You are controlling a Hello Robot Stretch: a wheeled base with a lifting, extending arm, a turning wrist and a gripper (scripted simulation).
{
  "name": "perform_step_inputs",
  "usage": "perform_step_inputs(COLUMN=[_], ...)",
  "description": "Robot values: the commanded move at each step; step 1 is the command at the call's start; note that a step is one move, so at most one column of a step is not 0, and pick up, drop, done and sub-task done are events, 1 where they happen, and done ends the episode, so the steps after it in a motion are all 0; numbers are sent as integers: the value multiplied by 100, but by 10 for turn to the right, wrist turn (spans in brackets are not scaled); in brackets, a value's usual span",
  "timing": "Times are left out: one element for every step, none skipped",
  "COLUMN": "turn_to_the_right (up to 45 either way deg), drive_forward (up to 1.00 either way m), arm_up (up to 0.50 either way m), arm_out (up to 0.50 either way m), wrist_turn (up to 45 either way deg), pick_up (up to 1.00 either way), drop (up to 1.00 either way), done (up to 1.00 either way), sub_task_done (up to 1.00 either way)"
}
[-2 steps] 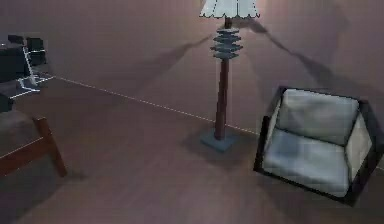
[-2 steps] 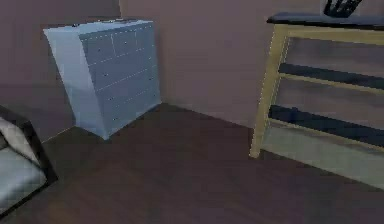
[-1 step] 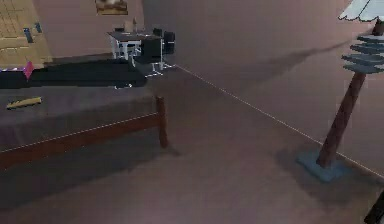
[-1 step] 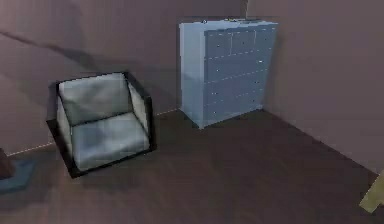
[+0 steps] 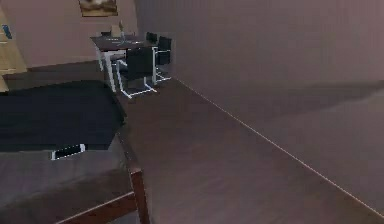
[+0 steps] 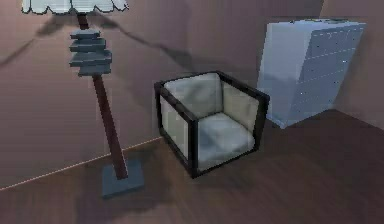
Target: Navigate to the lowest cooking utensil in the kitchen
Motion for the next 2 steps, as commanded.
perform_step_inputs(turn_to_the_right=[-30, 0], drive_forward=[0, 90], arm_up=[0, 0], arm_out=[0, 0], wrist_turn=[0, 0], pick_up=[0, 0], drop=[0, 0], done=[0, 0], sub_task_done=[0, 0])
